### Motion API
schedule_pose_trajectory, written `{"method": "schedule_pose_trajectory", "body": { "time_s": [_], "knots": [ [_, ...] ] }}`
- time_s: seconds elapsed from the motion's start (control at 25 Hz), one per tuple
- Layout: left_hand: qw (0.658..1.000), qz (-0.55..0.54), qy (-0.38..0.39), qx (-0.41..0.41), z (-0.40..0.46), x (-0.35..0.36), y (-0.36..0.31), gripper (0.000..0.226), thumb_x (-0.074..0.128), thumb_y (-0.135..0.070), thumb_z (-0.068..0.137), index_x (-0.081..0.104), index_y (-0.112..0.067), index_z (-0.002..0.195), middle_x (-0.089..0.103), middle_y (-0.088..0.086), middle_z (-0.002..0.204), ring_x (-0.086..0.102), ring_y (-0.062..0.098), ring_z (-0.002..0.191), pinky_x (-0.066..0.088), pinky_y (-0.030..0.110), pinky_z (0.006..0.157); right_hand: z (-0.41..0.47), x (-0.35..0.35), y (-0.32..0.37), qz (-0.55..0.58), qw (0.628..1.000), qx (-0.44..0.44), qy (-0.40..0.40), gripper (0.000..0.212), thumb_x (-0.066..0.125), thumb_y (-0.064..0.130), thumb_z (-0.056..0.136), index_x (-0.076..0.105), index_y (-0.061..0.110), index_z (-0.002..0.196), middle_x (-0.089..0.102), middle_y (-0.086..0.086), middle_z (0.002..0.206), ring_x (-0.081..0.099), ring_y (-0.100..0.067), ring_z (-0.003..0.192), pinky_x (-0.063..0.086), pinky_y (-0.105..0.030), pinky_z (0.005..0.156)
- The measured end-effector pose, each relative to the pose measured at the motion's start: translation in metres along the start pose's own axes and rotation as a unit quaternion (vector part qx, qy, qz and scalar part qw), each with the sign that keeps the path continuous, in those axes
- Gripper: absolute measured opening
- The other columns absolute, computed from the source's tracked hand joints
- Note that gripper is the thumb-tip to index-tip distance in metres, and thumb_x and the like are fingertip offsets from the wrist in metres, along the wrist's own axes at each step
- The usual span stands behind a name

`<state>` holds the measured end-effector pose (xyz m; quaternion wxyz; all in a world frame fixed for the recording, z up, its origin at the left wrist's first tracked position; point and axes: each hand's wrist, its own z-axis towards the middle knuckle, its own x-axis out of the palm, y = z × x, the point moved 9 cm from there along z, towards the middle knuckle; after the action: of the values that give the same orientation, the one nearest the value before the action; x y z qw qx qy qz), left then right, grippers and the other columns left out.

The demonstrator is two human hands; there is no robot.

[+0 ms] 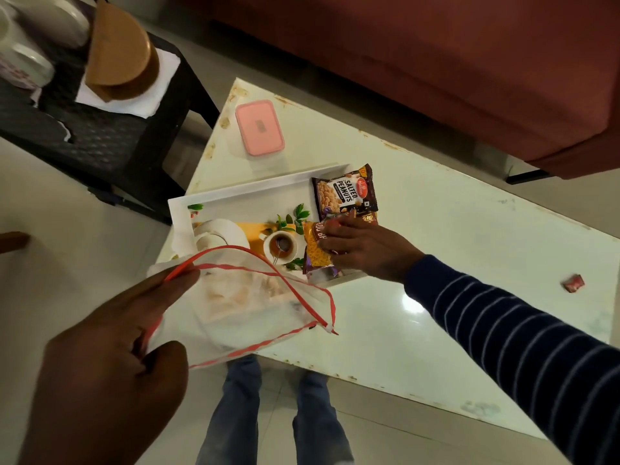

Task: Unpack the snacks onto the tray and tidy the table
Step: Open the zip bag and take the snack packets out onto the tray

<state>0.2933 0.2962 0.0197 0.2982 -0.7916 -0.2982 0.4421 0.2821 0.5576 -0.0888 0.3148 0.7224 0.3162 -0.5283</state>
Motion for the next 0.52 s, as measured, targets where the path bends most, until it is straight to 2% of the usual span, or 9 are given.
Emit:
{"method": "schedule_pose_trajectory", "body": {
  "time_s": [0.12, 0.2, 0.24, 0.28, 0.32, 0.36, 0.4, 0.44, 0.52],
  "knots": [
    [0.996, 0.059, -0.063, 0.006, -0.001, -0.017, -0.009, 0.078, 0.042, -0.044, 0.058, 0.050, -0.019, 0.131, 0.065, 0.021, 0.118, 0.061, 0.054, 0.101, 0.045, 0.060, 0.096, 0.008, 0.007, -0.022, -0.012, 0.999, 0.011, 0.038, 0.061, 0.095, 0.006, 0.049, 0.073, 0.013, 0.105, 0.065, -0.015, 0.129, 0.056, -0.037, 0.126, 0.037, -0.049, 0.107],
    [0.997, 0.064, -0.052, 0.007, -0.008, -0.015, -0.011, 0.067, 0.043, -0.045, 0.059, 0.058, -0.042, 0.124, 0.064, 0.011, 0.107, 0.063, 0.047, 0.097, 0.047, 0.051, 0.091, 0.007, 0.018, -0.032, -0.016, 0.996, 0.056, 0.070, 0.063, 0.093, 0.003, 0.054, 0.071, 0.013, 0.112, 0.060, -0.014, 0.136, 0.051, -0.036, 0.131, 0.036, -0.049, 0.109],
    [0.996, 0.072, -0.053, -0.004, -0.008, -0.014, -0.009, 0.068, 0.045, -0.046, 0.058, 0.059, -0.050, 0.124, 0.063, 0.009, 0.102, 0.062, 0.040, 0.090, 0.048, 0.041, 0.086, 0.001, 0.021, -0.034, 0.002, 0.994, 0.076, 0.076, 0.065, 0.092, 0.002, 0.056, 0.070, 0.012, 0.115, 0.058, -0.014, 0.139, 0.049, -0.036, 0.134, 0.035, -0.050, 0.110],
    [0.995, 0.074, -0.064, -0.025, -0.008, -0.015, -0.003, 0.067, 0.051, -0.045, 0.057, 0.064, -0.047, 0.122, 0.063, 0.010, 0.093, 0.060, 0.037, 0.079, 0.049, 0.031, 0.080, -0.005, 0.021, -0.034, 0.016, 0.993, 0.091, 0.068, 0.064, 0.091, 0.000, 0.057, 0.070, 0.012, 0.117, 0.055, -0.014, 0.141, 0.046, -0.035, 0.136, 0.034, -0.051, 0.111],
    [0.994, 0.082, -0.062, -0.025, -0.008, -0.016, -0.002, 0.066, 0.063, -0.038, 0.055, 0.069, -0.031, 0.121, 0.063, 0.005, 0.080, 0.056, 0.030, 0.065, 0.048, 0.023, 0.070, -0.009, 0.015, -0.033, 0.029, 0.992, 0.110, 0.045, 0.060, 0.089, -0.002, 0.060, 0.071, 0.011, 0.115, 0.054, -0.014, 0.143, 0.044, -0.035, 0.138, 0.034, -0.052, 0.112],
    [0.992, 0.114, -0.055, 0.012, -0.008, -0.015, -0.011, 0.059, 0.072, -0.025, 0.056, 0.071, -0.018, 0.114, 0.056, -0.008, 0.071, 0.052, 0.017, 0.056, 0.045, 0.021, 0.062, -0.013, 0.006, -0.030, 0.054, 0.988, 0.143, 0.003, 0.052, 0.086, -0.005, 0.064, 0.072, 0.011, 0.111, 0.055, -0.014, 0.142, 0.044, -0.035, 0.138, 0.035, -0.054, 0.112],
    [0.986, 0.147, -0.049, 0.060, -0.009, -0.016, -0.027, 0.051, 0.073, -0.018, 0.058, 0.070, -0.016, 0.109, 0.047, -0.019, 0.070, 0.047, 0.004, 0.054, 0.041, 0.018, 0.059, -0.019, -0.007, -0.028, 0.097, 0.974, 0.193, -0.064, 0.042, 0.081, -0.008, 0.069, 0.074, 0.009, 0.107, 0.058, -0.014, 0.139, 0.046, -0.035, 0.136, 0.039, -0.056, 0.110],
    [0.979, 0.166, -0.056, 0.100, -0.012, -0.018, -0.040, 0.046, 0.069, -0.019, 0.062, 0.066, -0.023, 0.108, 0.042, -0.021, 0.068, 0.047, 0.001, 0.053, 0.041, 0.015, 0.057, -0.028, -0.021, -0.028, 0.172, 0.941, 0.259, -0.136, 0.035, 0.075, -0.010, 0.075, 0.073, 0.009, 0.105, 0.061, -0.013, 0.135, 0.051, -0.033, 0.133, 0.043, -0.056, 0.107],
    [0.980, 0.143, -0.066, 0.125, -0.015, -0.031, -0.064, 0.059, 0.062, -0.021, 0.064, 0.062, -0.031, 0.122, 0.049, -0.017, 0.079, 0.059, -0.007, 0.072, 0.046, 0.003, 0.065, -0.054, -0.049, -0.021, 0.366, 0.810, 0.381, -0.254, 0.029, 0.062, 0.004, 0.090, 0.068, 0.016, 0.116, 0.064, -0.002, 0.131, 0.057, -0.015, 0.125, 0.053, -0.047, 0.098]
  ]
}}
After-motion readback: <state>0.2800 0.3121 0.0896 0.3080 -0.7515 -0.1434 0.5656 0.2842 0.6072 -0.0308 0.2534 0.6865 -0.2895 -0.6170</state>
